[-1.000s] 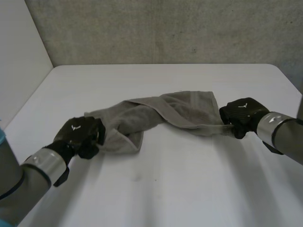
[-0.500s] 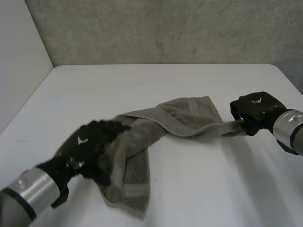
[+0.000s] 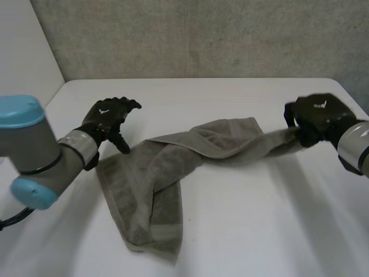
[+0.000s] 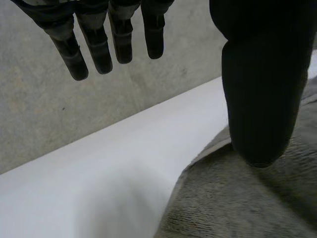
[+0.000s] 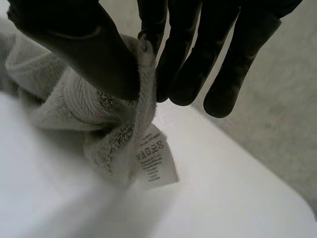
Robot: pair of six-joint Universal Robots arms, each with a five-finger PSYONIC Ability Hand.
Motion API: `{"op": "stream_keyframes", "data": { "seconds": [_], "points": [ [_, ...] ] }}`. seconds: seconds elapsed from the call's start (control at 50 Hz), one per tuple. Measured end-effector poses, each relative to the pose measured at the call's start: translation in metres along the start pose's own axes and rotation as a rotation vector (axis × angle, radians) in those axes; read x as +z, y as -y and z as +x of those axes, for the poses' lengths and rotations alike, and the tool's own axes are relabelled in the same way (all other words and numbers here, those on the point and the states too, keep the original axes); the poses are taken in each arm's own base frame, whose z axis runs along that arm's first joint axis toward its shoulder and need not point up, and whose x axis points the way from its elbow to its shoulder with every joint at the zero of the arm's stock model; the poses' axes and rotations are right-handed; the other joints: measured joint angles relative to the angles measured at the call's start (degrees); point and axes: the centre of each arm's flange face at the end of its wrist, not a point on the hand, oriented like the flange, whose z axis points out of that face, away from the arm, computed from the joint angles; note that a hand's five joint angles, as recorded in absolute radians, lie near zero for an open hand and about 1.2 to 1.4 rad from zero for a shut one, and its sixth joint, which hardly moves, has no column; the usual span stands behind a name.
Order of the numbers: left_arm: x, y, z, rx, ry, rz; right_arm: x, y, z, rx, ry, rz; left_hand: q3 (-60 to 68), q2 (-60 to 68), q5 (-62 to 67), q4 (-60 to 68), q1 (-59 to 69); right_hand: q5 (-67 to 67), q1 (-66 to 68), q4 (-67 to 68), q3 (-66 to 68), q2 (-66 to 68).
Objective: Fold the towel.
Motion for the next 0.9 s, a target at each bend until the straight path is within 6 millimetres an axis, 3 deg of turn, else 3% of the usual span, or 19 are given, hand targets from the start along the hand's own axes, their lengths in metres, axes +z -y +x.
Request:
{"op": "stream_keyframes", "data": {
  "seconds": [0.18,0.32,0.5,0.68,0.78,0.9],
  "points": [
    [0.031,-0.007,0.025,0.003,-0.047,-0.035,-0.017,0.054,0.009,0.044,0.005,0.187,1.51,1.52,1.63,1.44,1.36,0.00,0.00,0.00,0.00,0.00],
    [0.036,-0.003,0.052,0.003,-0.112,-0.026,-0.032,0.101,0.021,0.019,-0.030,0.337,1.55,1.57,1.65,1.61,1.58,0.00,0.00,0.00,0.00,0.06],
    [0.040,-0.005,0.075,-0.016,-0.160,-0.011,-0.051,0.144,0.023,-0.031,-0.053,0.466,1.68,1.69,1.70,1.68,1.61,0.00,0.00,0.00,0.00,0.06],
    [0.052,-0.010,0.085,-0.015,-0.180,0.003,-0.070,0.160,0.018,-0.048,-0.049,0.509,6.26,6.23,6.19,6.27,6.22,0.00,0.00,0.00,0.00,0.06],
    [0.055,-0.018,0.093,-0.026,-0.198,-0.009,-0.076,0.162,0.017,-0.052,-0.051,0.515,18.77,19.52,18.64,18.85,19.45,0.00,0.01,0.00,0.00,0.06],
    [0.053,-0.029,0.099,-0.065,-0.211,-0.053,-0.077,0.164,0.023,-0.054,-0.076,0.520,47.14,47.23,46.86,47.27,46.88,0.00,0.16,0.00,0.00,0.06]
  ]
}}
